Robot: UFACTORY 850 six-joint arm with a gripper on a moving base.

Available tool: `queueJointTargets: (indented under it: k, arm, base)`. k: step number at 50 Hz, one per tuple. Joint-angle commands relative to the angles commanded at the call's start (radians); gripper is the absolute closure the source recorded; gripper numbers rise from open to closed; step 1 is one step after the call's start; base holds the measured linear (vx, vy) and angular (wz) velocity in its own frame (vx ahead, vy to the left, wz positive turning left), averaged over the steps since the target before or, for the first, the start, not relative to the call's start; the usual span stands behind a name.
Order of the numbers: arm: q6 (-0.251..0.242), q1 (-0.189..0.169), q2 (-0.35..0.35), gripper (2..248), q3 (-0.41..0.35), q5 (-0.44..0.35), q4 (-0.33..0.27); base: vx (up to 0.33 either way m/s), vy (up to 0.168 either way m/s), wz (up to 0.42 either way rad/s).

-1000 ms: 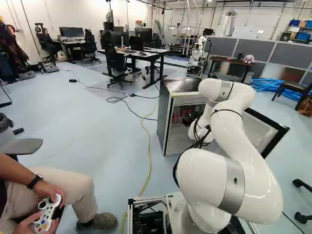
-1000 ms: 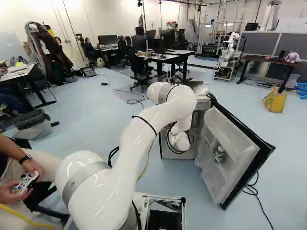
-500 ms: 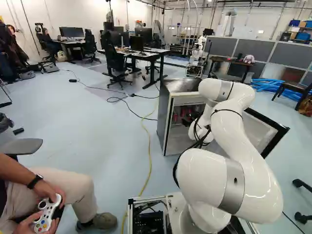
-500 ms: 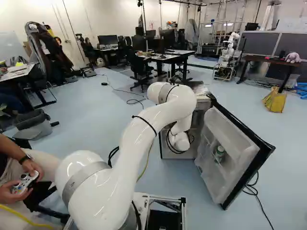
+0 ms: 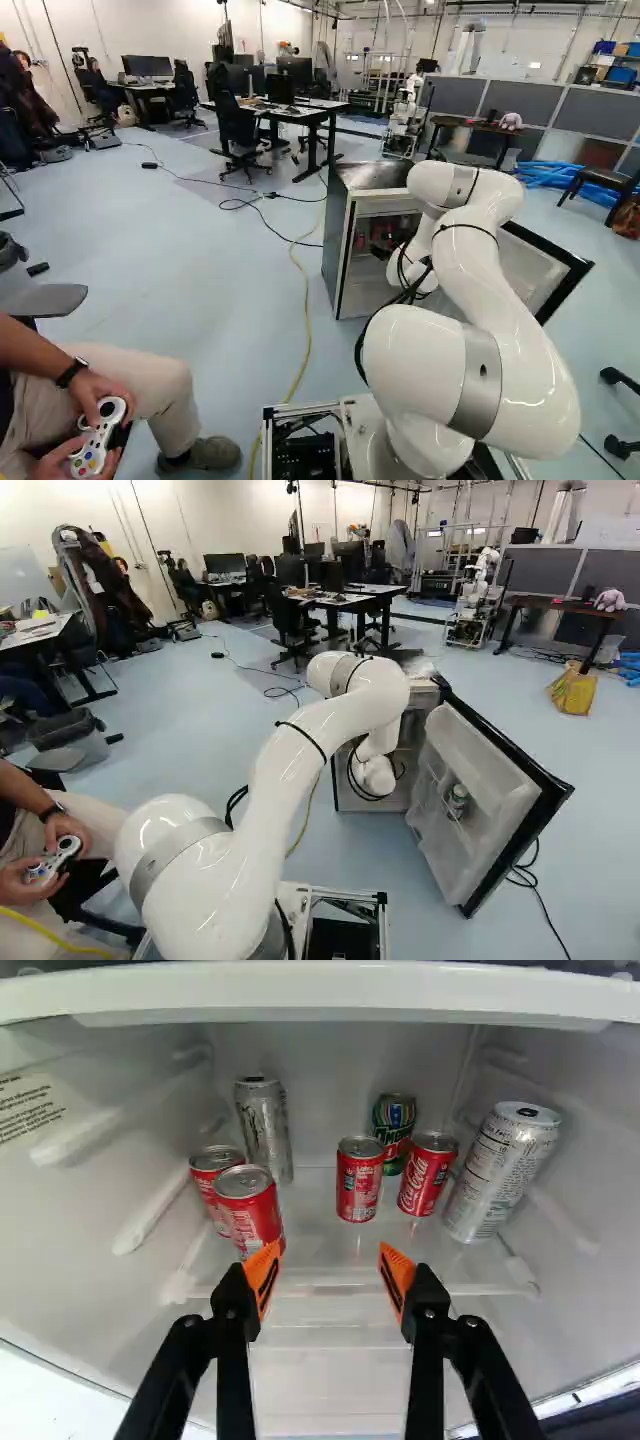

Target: Grab a drink from the fridge

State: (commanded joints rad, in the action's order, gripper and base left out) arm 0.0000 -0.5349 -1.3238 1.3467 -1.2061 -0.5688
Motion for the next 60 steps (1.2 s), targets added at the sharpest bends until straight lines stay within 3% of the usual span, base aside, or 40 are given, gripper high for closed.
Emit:
queueJointTargets:
  k: [39, 60]
  arm:
    - [0.0, 0.02, -0.041, 97, 0.079, 0.031, 0.069]
    - [0.0, 0.046, -0.069, 97, 0.131, 0.033, 0.076]
  base:
    - [0.0, 0.0, 0.0]
    - [0.0, 0.0, 0.0]
